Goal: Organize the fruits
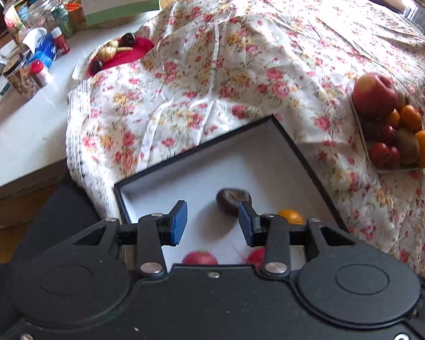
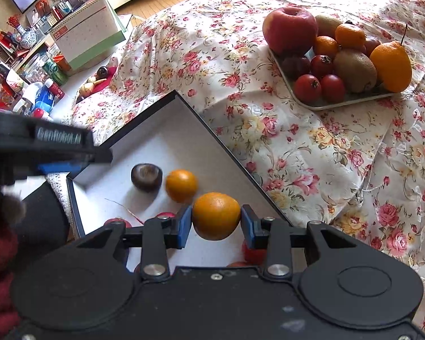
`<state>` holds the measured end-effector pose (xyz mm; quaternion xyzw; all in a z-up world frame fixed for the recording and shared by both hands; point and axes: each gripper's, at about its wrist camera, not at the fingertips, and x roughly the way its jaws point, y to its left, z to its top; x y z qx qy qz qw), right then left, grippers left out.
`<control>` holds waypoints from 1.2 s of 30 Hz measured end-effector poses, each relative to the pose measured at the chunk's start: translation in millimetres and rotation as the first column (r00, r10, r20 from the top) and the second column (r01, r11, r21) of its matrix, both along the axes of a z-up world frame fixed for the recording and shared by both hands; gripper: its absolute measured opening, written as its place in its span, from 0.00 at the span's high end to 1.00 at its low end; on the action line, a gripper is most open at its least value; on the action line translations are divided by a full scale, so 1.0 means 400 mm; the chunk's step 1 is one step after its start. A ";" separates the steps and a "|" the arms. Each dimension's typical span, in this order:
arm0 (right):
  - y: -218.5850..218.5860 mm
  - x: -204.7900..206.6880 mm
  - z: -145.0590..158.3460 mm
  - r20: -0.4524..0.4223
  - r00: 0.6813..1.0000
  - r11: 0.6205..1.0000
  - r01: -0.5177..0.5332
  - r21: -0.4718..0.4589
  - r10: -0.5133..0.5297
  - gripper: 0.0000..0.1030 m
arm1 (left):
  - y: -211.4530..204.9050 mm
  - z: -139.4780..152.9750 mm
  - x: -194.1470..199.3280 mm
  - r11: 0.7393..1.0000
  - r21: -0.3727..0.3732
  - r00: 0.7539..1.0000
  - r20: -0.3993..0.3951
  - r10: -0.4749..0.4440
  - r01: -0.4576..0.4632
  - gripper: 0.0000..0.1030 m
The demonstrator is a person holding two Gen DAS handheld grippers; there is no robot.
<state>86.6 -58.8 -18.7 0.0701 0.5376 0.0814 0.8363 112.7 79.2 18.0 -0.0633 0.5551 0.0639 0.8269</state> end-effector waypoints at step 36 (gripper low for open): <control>-0.014 -0.118 0.041 0.088 0.991 0.995 -0.094 -0.029 0.096 0.61 | -0.091 -0.038 -0.356 0.999 0.027 0.993 0.117 0.022 -0.025 0.53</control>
